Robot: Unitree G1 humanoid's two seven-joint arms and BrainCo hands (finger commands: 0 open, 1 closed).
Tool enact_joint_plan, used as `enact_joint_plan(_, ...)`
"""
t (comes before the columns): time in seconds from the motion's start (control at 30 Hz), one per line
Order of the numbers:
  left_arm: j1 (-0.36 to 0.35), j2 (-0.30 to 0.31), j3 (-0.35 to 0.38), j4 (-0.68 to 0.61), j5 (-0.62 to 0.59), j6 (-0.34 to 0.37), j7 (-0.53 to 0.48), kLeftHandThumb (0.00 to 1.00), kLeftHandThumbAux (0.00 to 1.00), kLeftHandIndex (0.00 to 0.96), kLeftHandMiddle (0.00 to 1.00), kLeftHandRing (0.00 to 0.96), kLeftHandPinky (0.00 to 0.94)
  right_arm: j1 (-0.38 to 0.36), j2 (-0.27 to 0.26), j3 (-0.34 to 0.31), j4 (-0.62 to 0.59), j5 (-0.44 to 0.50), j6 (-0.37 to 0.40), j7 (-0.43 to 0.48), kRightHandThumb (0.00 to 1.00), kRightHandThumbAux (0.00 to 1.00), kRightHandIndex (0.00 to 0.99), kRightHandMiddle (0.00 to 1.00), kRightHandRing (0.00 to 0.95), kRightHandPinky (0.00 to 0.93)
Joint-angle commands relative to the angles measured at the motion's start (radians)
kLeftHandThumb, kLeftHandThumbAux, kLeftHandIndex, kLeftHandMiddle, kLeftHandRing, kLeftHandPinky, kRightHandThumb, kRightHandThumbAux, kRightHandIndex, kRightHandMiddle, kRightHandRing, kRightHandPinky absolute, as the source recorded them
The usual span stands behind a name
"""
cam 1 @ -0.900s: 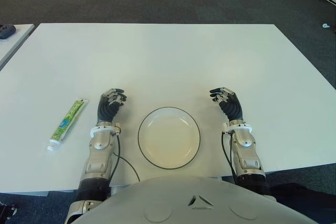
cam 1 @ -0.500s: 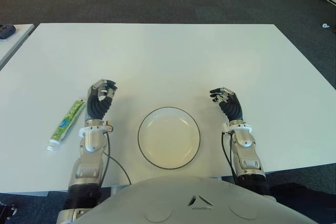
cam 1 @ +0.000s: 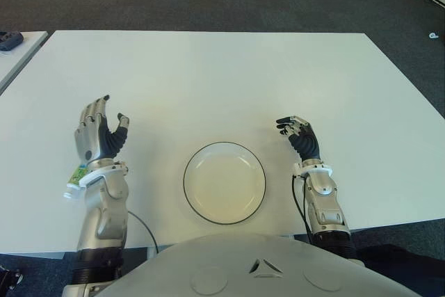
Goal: Put the toothpaste on the table into the plate.
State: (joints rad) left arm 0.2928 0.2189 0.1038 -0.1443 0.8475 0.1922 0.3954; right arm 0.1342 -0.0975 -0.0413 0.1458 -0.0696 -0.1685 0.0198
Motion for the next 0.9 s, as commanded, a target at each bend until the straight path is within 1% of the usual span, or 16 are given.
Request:
enact_joint_plan(0.03,-0.008,0.049,-0.001,0.015,0.098,0.116,-0.022,0.595,0.314,0.013,0.01,0.008,0.011,-0.003,0.002,0.0,0.003,0.01,0.01,0.004,0.693,0.727,0.424,0.398,0.374,0.373)
enact_joint_plan(0.1,-0.008,0.059,-0.016,0.008,0.159,0.196,-0.052,0.554,0.248,0.005,0.004,0.003,0.004,-0.003,0.002,0.0,0.004,0.008,0.01,0.002,0.693,0.727,0.425,0.397,0.372,0.37)
enact_joint_plan(0.13,-0.009,0.062,-0.023,0.005,0.176,0.222,-0.063,0.534,0.224,0.003,0.002,0.002,0.002,-0.002,0.002,0.0,0.004,0.007,0.01,0.001,0.693,0.727,0.425,0.398,0.372,0.372)
enact_joint_plan(0.2,-0.005,0.065,-0.034,-0.013,0.22,0.288,-0.105,0.504,0.193,0.001,0.001,0.001,0.001,-0.003,0.002,0.001,0.006,0.005,0.009,0.0,0.693,0.727,0.425,0.399,0.374,0.378)
enact_joint_plan(0.27,0.0,0.07,-0.042,-0.031,0.25,0.337,-0.143,0.479,0.169,0.0,0.0,0.0,0.0,-0.003,0.002,0.001,0.006,0.004,0.008,-0.001,0.692,0.727,0.425,0.402,0.377,0.383)
enact_joint_plan(0.33,0.004,0.075,-0.047,-0.044,0.264,0.366,-0.173,0.46,0.151,0.0,0.0,0.0,0.0,-0.002,0.003,0.001,0.006,0.002,0.008,-0.002,0.692,0.727,0.425,0.403,0.379,0.387)
enact_joint_plan(0.57,0.014,0.117,-0.066,-0.064,0.31,0.489,-0.376,0.446,0.124,0.0,0.0,0.0,0.0,0.0,0.002,0.003,0.004,-0.005,0.012,-0.01,0.691,0.727,0.423,0.405,0.381,0.384)
enact_joint_plan(0.7,0.009,0.13,-0.059,-0.049,0.296,0.522,-0.426,0.462,0.131,0.0,0.0,0.0,0.0,0.0,0.003,0.003,0.002,-0.003,0.012,-0.009,0.692,0.727,0.423,0.407,0.383,0.387)
enact_joint_plan(0.8,0.003,0.138,-0.068,-0.041,0.31,0.566,-0.479,0.472,0.138,0.0,0.0,0.0,0.0,0.003,0.004,0.002,-0.001,0.003,0.01,-0.006,0.692,0.727,0.424,0.403,0.378,0.378)
enact_joint_plan(0.9,0.0,0.148,-0.073,-0.03,0.309,0.59,-0.509,0.48,0.144,0.0,0.0,0.0,0.0,0.006,0.003,0.002,-0.004,0.005,0.008,-0.004,0.692,0.727,0.424,0.4,0.375,0.378)
